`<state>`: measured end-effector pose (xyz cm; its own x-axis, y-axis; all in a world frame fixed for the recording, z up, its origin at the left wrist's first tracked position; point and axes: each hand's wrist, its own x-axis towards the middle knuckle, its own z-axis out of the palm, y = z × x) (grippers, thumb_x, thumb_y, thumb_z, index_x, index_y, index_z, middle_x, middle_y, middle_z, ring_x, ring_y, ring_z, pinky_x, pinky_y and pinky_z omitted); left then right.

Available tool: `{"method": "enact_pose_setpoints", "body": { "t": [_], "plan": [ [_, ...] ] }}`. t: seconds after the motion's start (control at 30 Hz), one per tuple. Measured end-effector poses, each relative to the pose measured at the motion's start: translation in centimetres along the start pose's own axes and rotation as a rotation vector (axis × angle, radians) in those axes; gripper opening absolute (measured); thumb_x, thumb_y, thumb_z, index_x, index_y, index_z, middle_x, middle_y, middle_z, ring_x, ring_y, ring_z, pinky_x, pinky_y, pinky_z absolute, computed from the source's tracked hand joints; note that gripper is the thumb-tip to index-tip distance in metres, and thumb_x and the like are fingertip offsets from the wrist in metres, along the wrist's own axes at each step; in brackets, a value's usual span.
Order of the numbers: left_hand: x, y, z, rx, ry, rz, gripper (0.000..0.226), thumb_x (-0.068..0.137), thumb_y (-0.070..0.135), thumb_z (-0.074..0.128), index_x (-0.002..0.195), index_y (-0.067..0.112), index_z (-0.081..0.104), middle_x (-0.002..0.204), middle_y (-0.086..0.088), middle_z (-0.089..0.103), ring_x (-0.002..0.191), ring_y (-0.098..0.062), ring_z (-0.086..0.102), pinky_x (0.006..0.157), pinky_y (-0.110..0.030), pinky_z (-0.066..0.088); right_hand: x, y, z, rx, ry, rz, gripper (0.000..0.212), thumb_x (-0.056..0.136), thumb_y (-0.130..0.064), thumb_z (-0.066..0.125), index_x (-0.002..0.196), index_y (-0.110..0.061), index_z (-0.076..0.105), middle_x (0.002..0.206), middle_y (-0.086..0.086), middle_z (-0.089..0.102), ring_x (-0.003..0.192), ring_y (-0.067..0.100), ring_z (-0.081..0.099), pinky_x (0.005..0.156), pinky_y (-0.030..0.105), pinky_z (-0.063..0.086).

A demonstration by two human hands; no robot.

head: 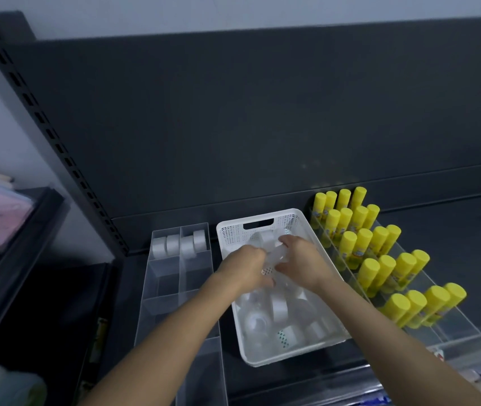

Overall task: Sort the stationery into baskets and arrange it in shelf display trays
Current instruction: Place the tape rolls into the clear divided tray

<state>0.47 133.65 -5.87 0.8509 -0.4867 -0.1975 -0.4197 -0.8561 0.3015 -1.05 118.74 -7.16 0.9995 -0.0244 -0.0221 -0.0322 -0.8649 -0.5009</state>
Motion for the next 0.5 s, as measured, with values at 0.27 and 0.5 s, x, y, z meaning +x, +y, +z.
{"method": "enact_pose_setpoints", "body": {
  "t": [0.27, 0.5],
  "plan": [
    [0.6, -0.1, 0.8, -0.019, 0.049, -0.016, 0.029, 0.071, 0.028, 0.071, 0.083, 0.004, 0.061, 0.085, -0.009, 0.060, 0.077, -0.025, 0.058, 0.060, -0.034, 0.045, -1.3, -0.1, -1.2, 0.102, 0.126, 0.105, 0.031, 0.077, -0.012, 0.064, 0.105, 0.002, 0.063, 0.097, 0.016, 0.067, 0.092, 0.031, 0.061, 0.075, 0.032, 0.045],
    [-1.1, -1.7, -1.9, -0.315, 0.300, 0.025, 0.025, 0.069, 0.025, 0.073, 0.091, 0.020, 0.061, 0.095, 0.006, 0.054, 0.075, -0.004, 0.054, 0.062, -0.012, 0.042, -1.3, -1.3, -2.3, 0.249, 0.169, -0.034, 0.052, 0.076, -0.021, 0.070, 0.124, -0.008, 0.059, 0.119, 0.008, 0.062, 0.104, 0.020, 0.059, 0.086, 0.025, 0.046]
  ]
}}
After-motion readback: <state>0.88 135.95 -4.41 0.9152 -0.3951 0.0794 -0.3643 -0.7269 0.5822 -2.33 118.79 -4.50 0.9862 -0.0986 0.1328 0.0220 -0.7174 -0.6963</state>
